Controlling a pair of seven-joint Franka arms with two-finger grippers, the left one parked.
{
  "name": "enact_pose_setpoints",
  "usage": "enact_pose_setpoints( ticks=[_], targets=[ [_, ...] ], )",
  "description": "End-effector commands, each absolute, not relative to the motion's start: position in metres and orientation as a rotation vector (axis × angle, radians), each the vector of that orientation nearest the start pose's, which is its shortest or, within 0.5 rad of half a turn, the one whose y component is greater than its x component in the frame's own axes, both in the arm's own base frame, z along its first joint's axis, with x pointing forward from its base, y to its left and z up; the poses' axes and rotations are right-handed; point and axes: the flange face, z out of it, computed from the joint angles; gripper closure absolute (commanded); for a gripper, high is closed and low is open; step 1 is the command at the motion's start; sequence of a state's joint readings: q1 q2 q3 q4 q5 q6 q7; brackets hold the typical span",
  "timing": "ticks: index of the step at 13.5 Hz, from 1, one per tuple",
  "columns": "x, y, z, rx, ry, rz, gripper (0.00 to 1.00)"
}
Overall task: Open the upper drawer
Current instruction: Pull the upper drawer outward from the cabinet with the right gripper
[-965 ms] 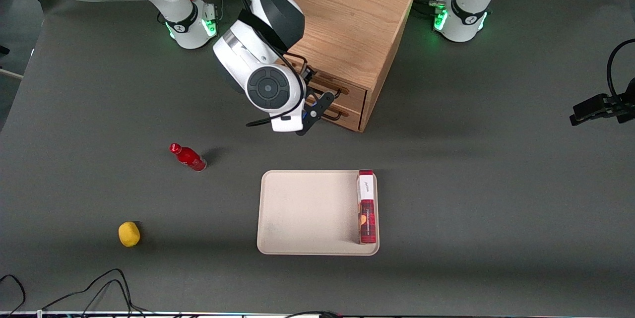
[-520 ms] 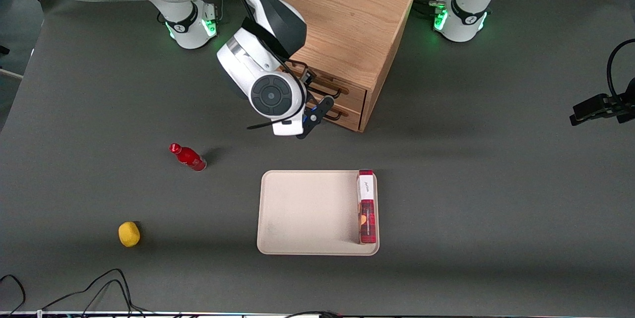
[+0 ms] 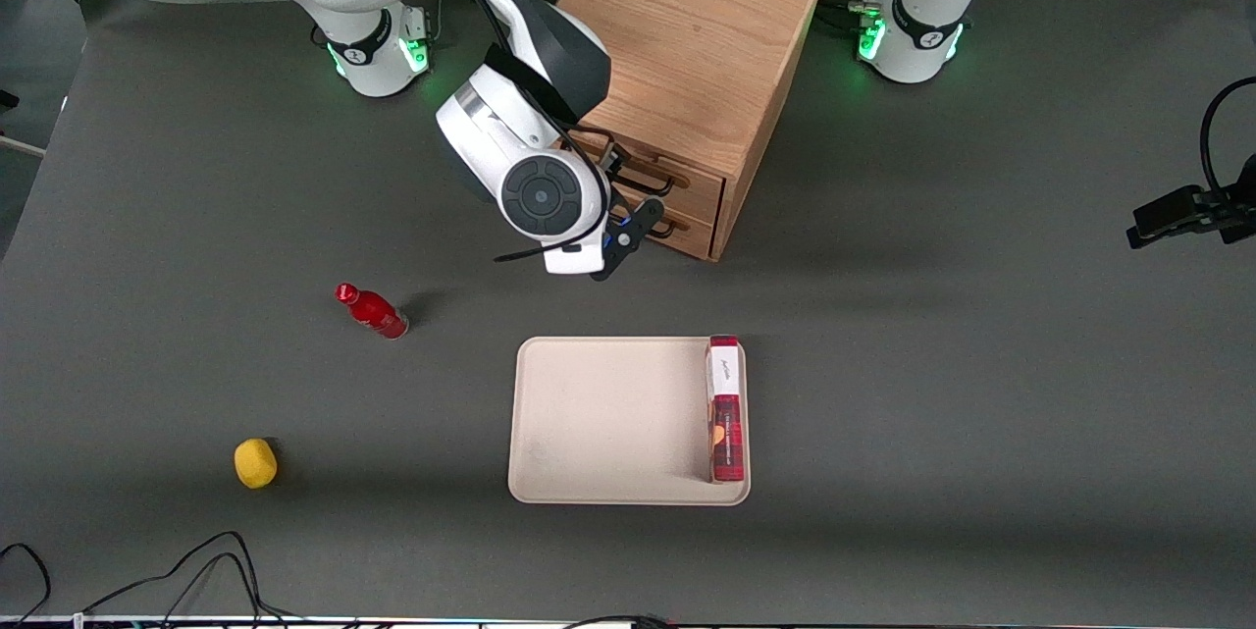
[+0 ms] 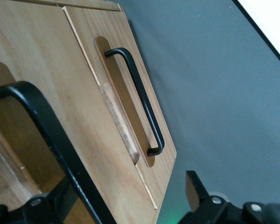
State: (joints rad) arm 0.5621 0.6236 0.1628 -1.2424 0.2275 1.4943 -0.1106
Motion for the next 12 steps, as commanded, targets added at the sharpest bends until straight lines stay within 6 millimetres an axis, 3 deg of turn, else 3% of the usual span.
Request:
enact_pose_setpoints(
  ticks=[1,12],
  targets=[
    [0.523,0.457,0.371,-2.663,-1.139,0.614,0.00],
    [0.538,0.444,0.360,-2.687,-1.108,0.619,0.00]
  ],
)
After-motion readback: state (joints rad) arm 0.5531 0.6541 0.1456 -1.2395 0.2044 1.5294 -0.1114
